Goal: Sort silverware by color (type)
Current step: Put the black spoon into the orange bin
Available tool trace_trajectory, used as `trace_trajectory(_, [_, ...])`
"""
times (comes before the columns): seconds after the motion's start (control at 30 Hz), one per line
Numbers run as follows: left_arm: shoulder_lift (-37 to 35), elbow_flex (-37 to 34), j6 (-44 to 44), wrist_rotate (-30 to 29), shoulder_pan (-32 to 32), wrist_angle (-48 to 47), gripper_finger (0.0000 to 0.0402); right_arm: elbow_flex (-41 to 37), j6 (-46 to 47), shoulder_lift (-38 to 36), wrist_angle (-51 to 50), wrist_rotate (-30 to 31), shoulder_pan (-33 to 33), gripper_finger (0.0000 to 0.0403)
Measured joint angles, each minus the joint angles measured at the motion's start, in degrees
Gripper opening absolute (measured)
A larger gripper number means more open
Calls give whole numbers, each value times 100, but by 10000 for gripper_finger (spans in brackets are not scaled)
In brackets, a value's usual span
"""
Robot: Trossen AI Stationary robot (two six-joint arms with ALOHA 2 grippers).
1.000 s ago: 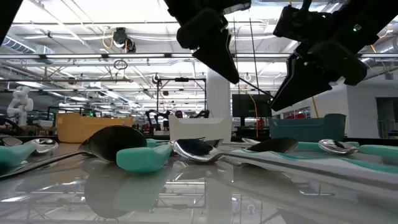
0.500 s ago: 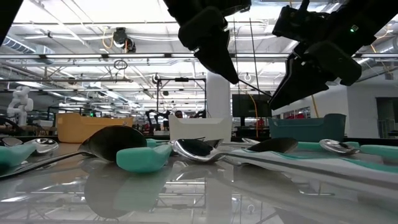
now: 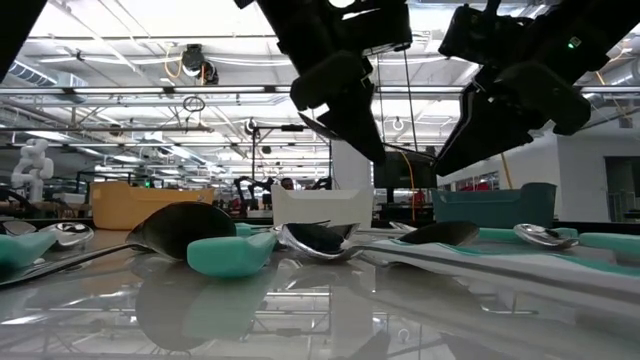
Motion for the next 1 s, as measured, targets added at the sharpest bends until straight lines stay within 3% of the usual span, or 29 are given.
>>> trace_trajectory(0.23, [-37, -1, 71, 38, 0, -118, 10, 40, 50, -2, -65, 27, 22, 113])
trace_trajectory(0.47, [-416, -2, -7, 29, 125, -785, 9, 437, 863, -42, -1551, 30, 110, 171])
trace_trajectory(0.7, [-1152, -178, -87, -152, 320, -1323, 9, 466, 1241, -42, -1809, 50, 417, 184])
trace_trajectory(0.83, [-1981, -890, -153, -415, 598, -1155, 8, 468, 1373, -42, -1825, 58, 601, 184])
trace_trajectory(1.0, [-3435, -2301, -211, -548, 1063, -249, 8, 468, 1564, -39, -1842, 75, 787, 184])
